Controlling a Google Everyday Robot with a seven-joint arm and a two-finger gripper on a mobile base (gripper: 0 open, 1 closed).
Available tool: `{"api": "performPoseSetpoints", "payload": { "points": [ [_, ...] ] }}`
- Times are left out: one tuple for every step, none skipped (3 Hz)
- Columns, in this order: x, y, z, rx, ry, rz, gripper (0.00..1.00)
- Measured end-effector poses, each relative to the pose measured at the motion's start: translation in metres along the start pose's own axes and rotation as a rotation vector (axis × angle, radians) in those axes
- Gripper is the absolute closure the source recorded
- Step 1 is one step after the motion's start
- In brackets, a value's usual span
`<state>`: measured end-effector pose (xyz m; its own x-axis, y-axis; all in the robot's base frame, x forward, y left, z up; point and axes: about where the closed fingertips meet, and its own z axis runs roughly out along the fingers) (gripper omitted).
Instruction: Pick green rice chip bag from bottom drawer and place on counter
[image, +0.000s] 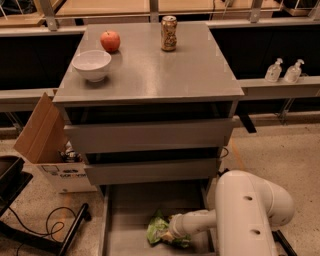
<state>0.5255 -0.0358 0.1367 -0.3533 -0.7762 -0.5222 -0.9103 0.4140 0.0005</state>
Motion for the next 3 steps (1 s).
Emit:
{"api": "performPoseSetpoints", "payload": {
  "points": [
    [-0.003,0.003,-0.002,-0.006,-0.027,-0.004,0.71],
    [-0.016,0.009,-0.024,-0.029,-0.084,-0.058,0.94],
    [-0.045,0.009,-0.078,-0.058,-0.185,-0.096,1.00]
  ]
}}
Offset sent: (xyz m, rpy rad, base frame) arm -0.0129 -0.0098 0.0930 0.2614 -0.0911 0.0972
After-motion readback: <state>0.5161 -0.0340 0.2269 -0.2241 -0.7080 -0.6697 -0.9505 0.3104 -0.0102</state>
